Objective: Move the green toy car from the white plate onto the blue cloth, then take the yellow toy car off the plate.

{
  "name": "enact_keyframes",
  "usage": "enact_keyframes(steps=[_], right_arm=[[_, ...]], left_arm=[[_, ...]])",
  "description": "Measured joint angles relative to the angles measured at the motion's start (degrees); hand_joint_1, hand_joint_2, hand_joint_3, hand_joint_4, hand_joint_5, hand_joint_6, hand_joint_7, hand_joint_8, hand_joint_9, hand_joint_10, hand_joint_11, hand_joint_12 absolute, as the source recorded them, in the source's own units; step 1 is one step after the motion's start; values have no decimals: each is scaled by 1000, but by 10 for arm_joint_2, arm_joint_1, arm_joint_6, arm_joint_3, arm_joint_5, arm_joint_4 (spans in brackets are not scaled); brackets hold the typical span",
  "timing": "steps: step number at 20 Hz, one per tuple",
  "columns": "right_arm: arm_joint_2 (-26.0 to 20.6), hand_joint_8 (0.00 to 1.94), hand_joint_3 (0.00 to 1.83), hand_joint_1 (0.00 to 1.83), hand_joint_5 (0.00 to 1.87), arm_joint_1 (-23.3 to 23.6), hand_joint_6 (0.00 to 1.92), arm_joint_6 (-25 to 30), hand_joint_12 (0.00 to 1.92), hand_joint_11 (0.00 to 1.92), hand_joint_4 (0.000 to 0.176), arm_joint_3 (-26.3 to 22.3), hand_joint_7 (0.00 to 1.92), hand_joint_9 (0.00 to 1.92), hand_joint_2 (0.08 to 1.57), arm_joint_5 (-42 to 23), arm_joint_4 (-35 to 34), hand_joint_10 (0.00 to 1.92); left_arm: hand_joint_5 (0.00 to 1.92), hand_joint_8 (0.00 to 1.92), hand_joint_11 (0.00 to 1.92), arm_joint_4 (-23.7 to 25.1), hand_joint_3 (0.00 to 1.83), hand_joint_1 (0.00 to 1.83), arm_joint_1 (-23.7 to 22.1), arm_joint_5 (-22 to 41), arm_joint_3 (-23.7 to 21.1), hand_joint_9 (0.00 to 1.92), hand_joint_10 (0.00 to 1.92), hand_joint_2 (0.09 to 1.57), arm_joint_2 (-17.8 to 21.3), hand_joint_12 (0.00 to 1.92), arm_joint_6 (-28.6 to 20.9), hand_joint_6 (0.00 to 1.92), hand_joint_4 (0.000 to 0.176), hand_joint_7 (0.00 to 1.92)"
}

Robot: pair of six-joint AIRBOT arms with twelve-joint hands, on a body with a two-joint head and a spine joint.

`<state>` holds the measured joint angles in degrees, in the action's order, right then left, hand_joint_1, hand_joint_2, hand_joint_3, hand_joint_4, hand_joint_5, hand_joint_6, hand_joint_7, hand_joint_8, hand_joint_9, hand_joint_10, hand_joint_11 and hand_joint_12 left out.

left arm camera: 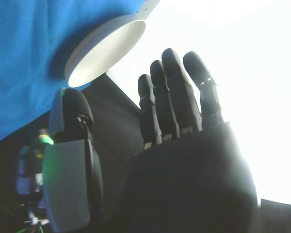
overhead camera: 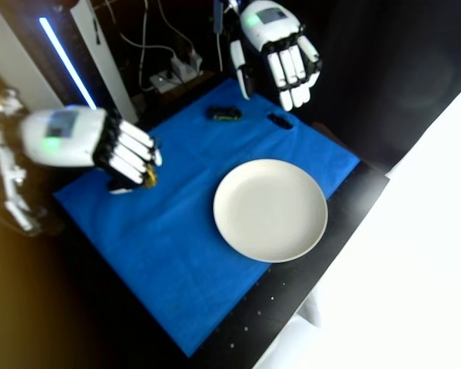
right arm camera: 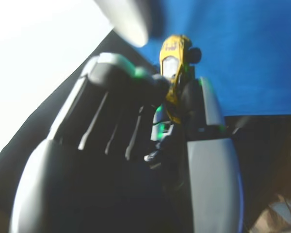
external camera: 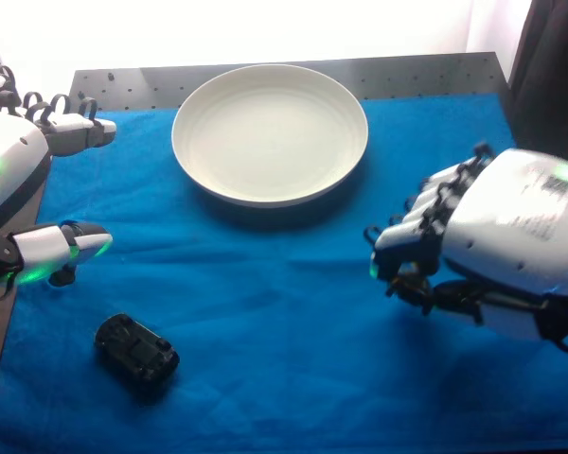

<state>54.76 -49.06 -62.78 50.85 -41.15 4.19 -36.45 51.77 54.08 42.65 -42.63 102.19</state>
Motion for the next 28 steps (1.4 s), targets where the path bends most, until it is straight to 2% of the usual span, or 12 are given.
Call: enact_keyframes(steps=[2, 5, 7, 8, 9, 11, 14, 16, 17, 19, 22, 28], right_arm=[[13, 700, 0, 1174, 951, -5, 1029, 1, 1589, 349, 0, 4, 820, 661, 1119, 6, -8, 918], [21, 136, 0, 990, 428, -13, 210, 0, 1364, 3, 0, 10, 455, 319, 944, 9, -14, 412], [36, 15, 0, 818, 233, -25, 19, 0, 922, 0, 0, 22, 186, 111, 909, 22, -34, 177], [36, 15, 0, 818, 233, -26, 19, 0, 922, 0, 0, 22, 186, 111, 909, 24, -35, 177], [37, 12, 0, 639, 78, -26, 4, 1, 99, 0, 0, 22, 18, 5, 872, 28, -37, 13], [37, 0, 0, 556, 9, -26, 0, 0, 3, 0, 0, 24, 0, 0, 808, 28, -40, 0], [37, 0, 0, 538, 6, -26, 2, 0, 0, 0, 0, 24, 0, 0, 839, 29, -42, 0], [30, 37, 0, 519, 43, -26, 8, -1, 657, 0, 0, 23, 44, 65, 869, 29, -45, 28], [23, 45, 7, 497, 86, -26, 22, 0, 1352, 0, 0, 19, 106, 190, 896, 28, -49, 100], [0, 27, 26, 486, 133, -26, 59, -1, 1625, 0, 0, 10, 167, 32, 899, 16, -51, 581], [-22, 143, 75, 716, 201, -27, 330, -1, 1567, 0, 0, -1, 289, 0, 943, -15, -57, 886], [-72, 282, 65, 850, 160, -30, 697, -1, 1477, 0, 0, -15, 342, 4, 1001, -114, -83, 944]], left_arm=[[475, 8, 0, 1, 1, 784, 0, 0, 0, 527, 103, 1098, 0, 1469, 0, 3, 0, 534], [456, 1, 0, 0, 0, 779, 0, 1, -3, 510, 95, 1097, 0, 1421, 0, 0, 0, 513], [449, 0, 0, 3, 4, 788, 0, 1, -3, 486, 83, 1110, 0, 1406, 0, 0, 0, 484], [449, 0, 0, 2, 4, 788, 0, 1, -3, 486, 83, 1110, 0, 1406, 0, 0, 0, 484], [453, 6, 0, 1, 0, 802, 0, 2, -3, 485, 76, 1105, 0, 1350, 0, 3, 0, 473], [461, 13, 0, 2, 0, 771, 0, 2, -3, 498, 79, 1100, 0, 1355, 0, 6, 0, 493], [456, 7, 0, 2, 1, 774, 0, 2, -3, 491, 69, 1107, 0, 1339, 0, 3, 0, 488], [467, 10, 0, 2, 0, 768, 0, 2, -3, 502, 71, 1096, 0, 1397, 0, 6, 0, 501], [462, 11, 0, 2, 3, 785, 0, 3, -3, 511, 75, 1109, 0, 1391, 0, 3, 0, 508], [466, 12, 0, 2, 3, 796, 0, 8, -3, 511, 73, 1113, 0, 1367, 0, 4, 0, 517], [477, 7, 0, 4, 4, 819, 1, 19, -4, 516, 73, 1125, 0, 1427, 0, 6, 0, 515], [518, 21, 0, 27, 2, 787, 2, 44, -10, 558, 91, 1128, 0, 1412, -31, 15, 0, 578]])
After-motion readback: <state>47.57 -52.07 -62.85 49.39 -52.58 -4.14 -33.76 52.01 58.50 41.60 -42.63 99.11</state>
